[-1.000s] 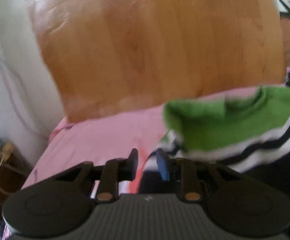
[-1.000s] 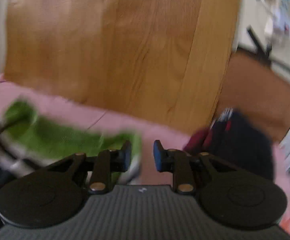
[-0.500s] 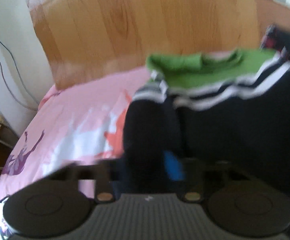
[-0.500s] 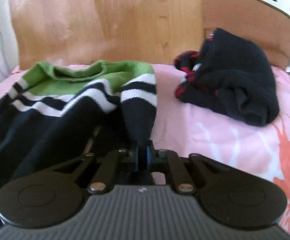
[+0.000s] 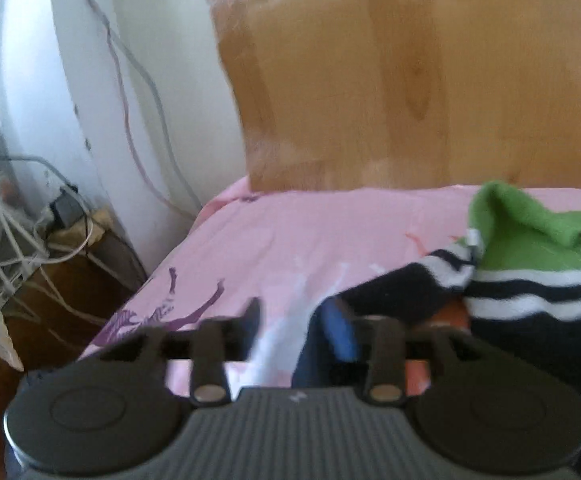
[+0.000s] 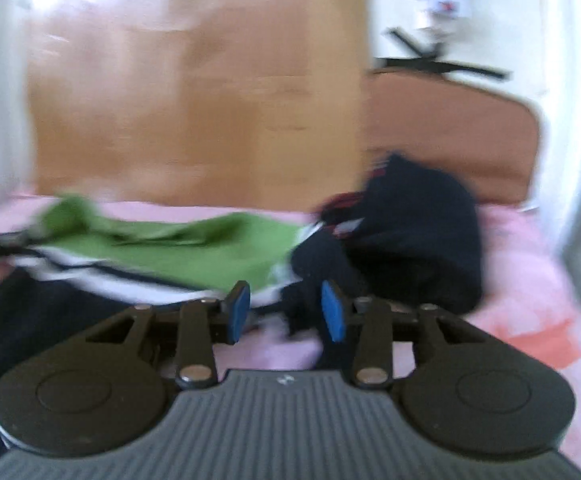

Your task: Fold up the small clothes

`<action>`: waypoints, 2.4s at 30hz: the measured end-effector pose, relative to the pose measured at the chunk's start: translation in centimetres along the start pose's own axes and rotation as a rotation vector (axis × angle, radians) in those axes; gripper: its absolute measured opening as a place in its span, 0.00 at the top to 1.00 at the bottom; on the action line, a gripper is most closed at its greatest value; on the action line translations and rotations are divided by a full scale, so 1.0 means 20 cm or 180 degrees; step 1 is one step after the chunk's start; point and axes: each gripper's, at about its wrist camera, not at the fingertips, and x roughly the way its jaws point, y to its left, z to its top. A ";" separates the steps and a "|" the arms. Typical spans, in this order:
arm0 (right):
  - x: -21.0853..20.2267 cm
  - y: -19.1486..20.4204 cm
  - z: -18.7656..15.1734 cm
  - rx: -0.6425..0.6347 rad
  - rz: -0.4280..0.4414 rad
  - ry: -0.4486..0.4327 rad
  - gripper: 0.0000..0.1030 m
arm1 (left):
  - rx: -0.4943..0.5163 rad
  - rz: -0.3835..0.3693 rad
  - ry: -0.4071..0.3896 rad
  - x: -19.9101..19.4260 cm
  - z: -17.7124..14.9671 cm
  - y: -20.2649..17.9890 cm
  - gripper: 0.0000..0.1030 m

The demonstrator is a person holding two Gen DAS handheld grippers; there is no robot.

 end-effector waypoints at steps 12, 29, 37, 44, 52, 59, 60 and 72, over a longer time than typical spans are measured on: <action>-0.20 0.25 -0.29 -0.0358 0.0802 0.0692 0.61 | 0.0205 -0.1365 0.0548 -0.40 -0.42 0.00 0.50; -0.36 0.22 -0.36 -0.0240 0.0569 0.0639 0.93 | 0.0178 -0.1751 0.0713 -0.60 -0.54 -0.08 0.89; -0.42 0.07 -0.39 -0.0257 0.0387 0.0924 0.85 | 0.0426 -0.1585 0.0903 -0.62 -0.55 -0.03 0.76; -0.33 -0.06 -0.16 0.0040 0.0374 0.0494 0.77 | 0.0053 -0.1414 0.0302 -0.63 -0.37 0.12 0.62; 0.06 0.17 0.10 0.0148 0.0912 0.0340 0.77 | 0.0113 -0.1506 0.0101 -0.37 -0.23 -0.14 0.59; 0.88 0.53 0.26 0.0061 0.1098 0.0976 0.78 | -0.0041 -0.1475 0.0087 -0.29 -0.32 -0.10 0.51; 0.99 0.58 0.27 0.0046 0.1085 0.1099 0.79 | -0.0083 -0.1432 0.0105 -0.29 -0.33 -0.06 0.50; 1.46 0.70 0.67 0.0578 0.0573 0.0762 0.76 | -0.0727 -0.1237 0.0154 -0.25 -0.44 0.25 0.44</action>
